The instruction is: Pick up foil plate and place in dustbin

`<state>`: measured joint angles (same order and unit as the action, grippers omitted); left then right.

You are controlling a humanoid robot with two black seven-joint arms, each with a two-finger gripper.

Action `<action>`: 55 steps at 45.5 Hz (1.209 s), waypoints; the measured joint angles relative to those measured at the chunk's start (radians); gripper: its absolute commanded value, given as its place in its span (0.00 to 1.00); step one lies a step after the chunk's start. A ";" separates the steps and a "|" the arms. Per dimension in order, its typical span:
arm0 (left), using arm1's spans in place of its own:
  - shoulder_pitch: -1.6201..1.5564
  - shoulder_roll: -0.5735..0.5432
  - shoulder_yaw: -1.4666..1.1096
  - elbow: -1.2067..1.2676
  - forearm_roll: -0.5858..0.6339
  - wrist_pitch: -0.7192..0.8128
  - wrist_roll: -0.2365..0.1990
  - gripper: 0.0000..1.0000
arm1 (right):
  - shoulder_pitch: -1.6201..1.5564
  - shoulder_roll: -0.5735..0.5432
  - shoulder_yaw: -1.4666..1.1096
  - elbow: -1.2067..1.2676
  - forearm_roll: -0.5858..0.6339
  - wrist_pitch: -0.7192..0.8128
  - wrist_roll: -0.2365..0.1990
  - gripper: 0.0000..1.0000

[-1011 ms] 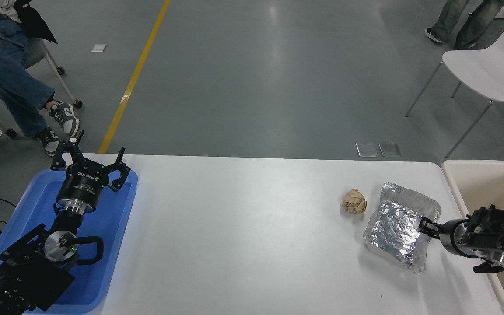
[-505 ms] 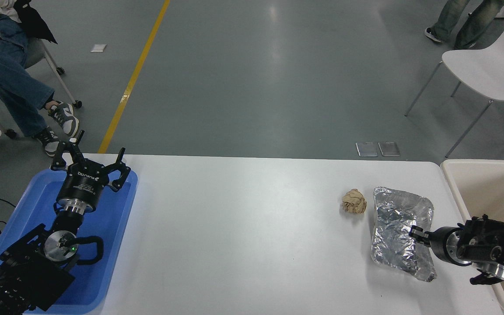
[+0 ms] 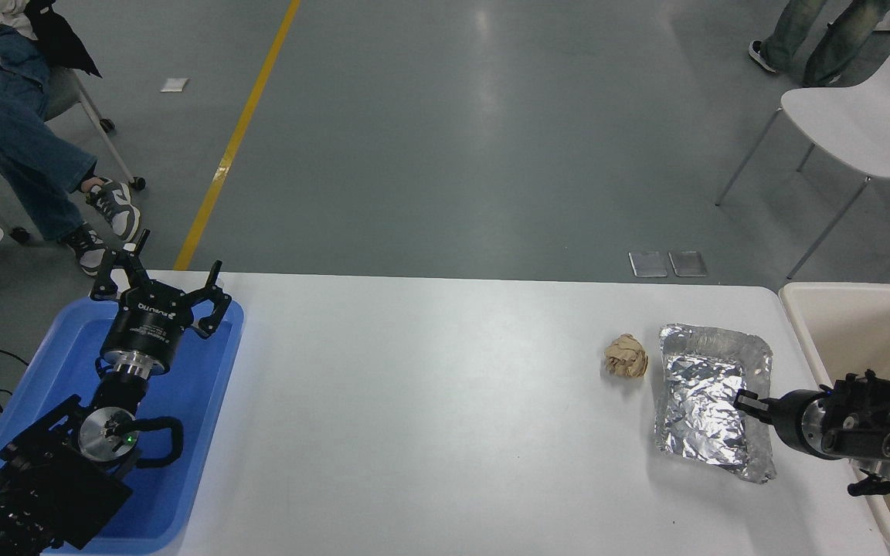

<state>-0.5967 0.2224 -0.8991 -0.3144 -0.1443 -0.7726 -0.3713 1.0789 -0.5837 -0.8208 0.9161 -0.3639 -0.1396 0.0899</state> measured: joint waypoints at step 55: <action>0.000 0.001 -0.001 0.001 0.000 0.000 0.000 1.00 | 1.173 -0.202 -0.497 0.450 -0.119 0.634 0.000 0.00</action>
<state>-0.5967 0.2234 -0.8998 -0.3133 -0.1441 -0.7725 -0.3712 2.2519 -0.7853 -1.3181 1.3662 -0.4829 0.4941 0.0904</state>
